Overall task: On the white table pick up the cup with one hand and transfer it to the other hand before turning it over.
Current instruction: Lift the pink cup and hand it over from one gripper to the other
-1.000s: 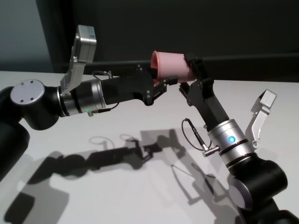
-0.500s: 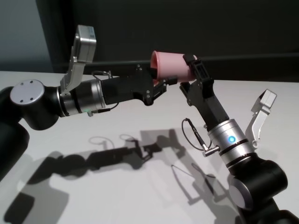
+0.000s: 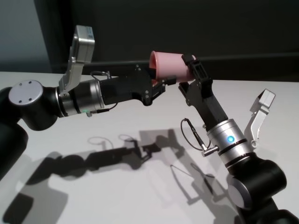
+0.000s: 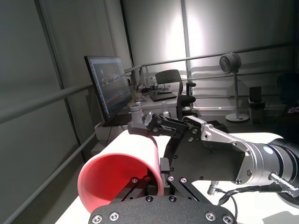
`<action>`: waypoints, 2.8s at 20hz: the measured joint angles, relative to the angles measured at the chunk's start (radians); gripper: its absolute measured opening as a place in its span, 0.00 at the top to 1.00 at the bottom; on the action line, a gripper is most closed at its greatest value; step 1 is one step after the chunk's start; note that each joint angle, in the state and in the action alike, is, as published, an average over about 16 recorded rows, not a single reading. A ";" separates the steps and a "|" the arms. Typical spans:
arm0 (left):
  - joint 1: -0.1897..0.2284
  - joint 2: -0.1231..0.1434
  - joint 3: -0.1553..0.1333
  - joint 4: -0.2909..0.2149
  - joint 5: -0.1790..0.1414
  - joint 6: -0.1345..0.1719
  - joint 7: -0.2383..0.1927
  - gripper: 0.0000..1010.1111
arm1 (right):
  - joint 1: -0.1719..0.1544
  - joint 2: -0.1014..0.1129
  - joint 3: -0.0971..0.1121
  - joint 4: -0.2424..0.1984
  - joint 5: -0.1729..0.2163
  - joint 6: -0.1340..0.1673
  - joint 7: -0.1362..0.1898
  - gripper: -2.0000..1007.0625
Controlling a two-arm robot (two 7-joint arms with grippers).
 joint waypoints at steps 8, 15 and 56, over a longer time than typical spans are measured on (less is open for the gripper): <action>0.000 0.000 0.000 0.000 0.000 0.000 0.000 0.90 | 0.000 0.000 0.000 0.000 -0.001 0.000 0.000 0.26; 0.000 0.000 0.000 0.000 0.000 0.000 0.000 0.75 | 0.000 0.000 0.000 0.000 -0.001 0.000 -0.001 0.26; 0.020 0.028 -0.011 -0.017 -0.007 -0.002 0.002 0.01 | 0.000 0.000 0.000 0.000 -0.001 0.000 0.000 0.26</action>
